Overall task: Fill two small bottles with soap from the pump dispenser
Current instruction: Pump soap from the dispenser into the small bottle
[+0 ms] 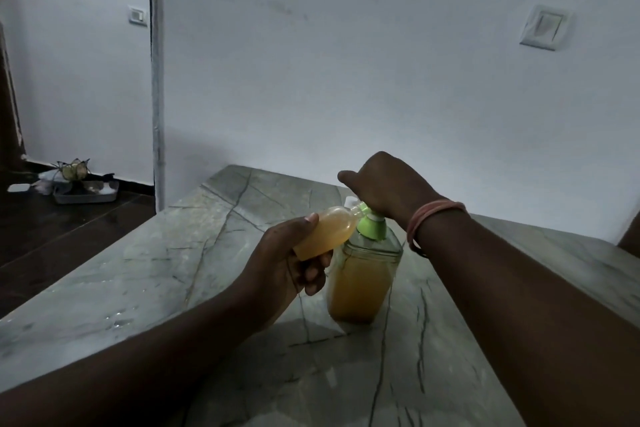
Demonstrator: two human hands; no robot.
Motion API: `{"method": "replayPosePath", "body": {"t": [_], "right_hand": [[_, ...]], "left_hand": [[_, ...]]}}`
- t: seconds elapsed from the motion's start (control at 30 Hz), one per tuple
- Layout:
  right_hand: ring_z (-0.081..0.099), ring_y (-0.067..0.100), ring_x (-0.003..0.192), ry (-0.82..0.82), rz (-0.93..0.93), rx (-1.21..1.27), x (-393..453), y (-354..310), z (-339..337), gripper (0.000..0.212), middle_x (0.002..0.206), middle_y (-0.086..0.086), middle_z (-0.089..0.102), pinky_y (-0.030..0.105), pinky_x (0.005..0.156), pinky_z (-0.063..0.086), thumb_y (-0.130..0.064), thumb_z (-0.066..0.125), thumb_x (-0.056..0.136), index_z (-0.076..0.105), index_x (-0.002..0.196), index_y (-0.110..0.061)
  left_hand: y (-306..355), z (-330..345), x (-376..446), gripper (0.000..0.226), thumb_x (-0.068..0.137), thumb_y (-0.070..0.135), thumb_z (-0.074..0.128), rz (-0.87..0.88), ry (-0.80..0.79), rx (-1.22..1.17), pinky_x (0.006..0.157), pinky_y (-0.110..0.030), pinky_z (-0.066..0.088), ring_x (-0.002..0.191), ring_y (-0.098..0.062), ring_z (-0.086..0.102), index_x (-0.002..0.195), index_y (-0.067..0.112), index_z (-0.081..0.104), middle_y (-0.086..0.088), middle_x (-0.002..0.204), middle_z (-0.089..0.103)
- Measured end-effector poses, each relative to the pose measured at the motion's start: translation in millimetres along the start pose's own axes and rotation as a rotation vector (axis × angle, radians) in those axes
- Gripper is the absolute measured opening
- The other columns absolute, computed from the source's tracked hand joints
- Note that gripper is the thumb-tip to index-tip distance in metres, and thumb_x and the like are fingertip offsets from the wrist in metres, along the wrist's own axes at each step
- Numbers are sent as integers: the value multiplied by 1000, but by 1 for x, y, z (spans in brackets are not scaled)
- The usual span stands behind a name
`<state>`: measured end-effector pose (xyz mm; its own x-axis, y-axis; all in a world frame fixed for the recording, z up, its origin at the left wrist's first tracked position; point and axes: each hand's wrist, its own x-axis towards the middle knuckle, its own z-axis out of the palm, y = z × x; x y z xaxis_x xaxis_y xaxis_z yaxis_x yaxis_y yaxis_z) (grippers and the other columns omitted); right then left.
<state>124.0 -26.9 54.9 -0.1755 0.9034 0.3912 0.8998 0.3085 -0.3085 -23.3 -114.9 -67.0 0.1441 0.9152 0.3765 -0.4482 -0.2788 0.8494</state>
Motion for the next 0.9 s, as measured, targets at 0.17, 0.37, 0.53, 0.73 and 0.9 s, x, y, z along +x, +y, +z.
{"method": "replayPosePath", "body": {"t": [0.17, 0.37, 0.53, 0.73, 0.9], "right_hand": [[55, 25, 66, -25, -42, -149, -1, -10, -9, 39, 65, 2, 52, 30, 58, 38, -46, 54, 89, 48, 64, -17], [52, 23, 58, 42, -56, -86, 3, -7, -5, 42, 60, 3, 52, 30, 52, 34, -46, 55, 87, 47, 61, -15], [51, 22, 57, -25, -24, -60, 0, -2, -2, 42, 60, 3, 52, 30, 53, 33, -44, 55, 88, 47, 59, -15], [53, 23, 65, 48, -113, -250, 3, -12, -15, 40, 64, -1, 48, 30, 59, 37, -50, 54, 88, 43, 63, -21], [47, 22, 52, 67, -22, -54, 0, -2, -1, 44, 55, 4, 48, 29, 49, 28, -42, 53, 87, 43, 55, -14]], "left_hand": [[2, 3, -1, 42, 92, 40, 56, -5, 19, 8, 44, -26, 42, 50, -14, 48, 99, -1, 61, -12, 71, 57], [2, 2, 0, 38, 93, 40, 57, -7, 17, 8, 45, -26, 42, 51, -14, 48, 93, 3, 65, -13, 73, 57], [0, 2, 0, 38, 93, 39, 55, -13, 21, 8, 44, -26, 41, 50, -14, 48, 95, 2, 64, -12, 71, 57], [4, 4, -2, 38, 94, 39, 54, 5, 12, 24, 45, -27, 43, 51, -15, 49, 93, 3, 64, -13, 72, 56], [2, 3, 1, 33, 96, 37, 53, 18, -6, 14, 45, -27, 43, 51, -15, 49, 84, 13, 72, -13, 72, 57]]}}
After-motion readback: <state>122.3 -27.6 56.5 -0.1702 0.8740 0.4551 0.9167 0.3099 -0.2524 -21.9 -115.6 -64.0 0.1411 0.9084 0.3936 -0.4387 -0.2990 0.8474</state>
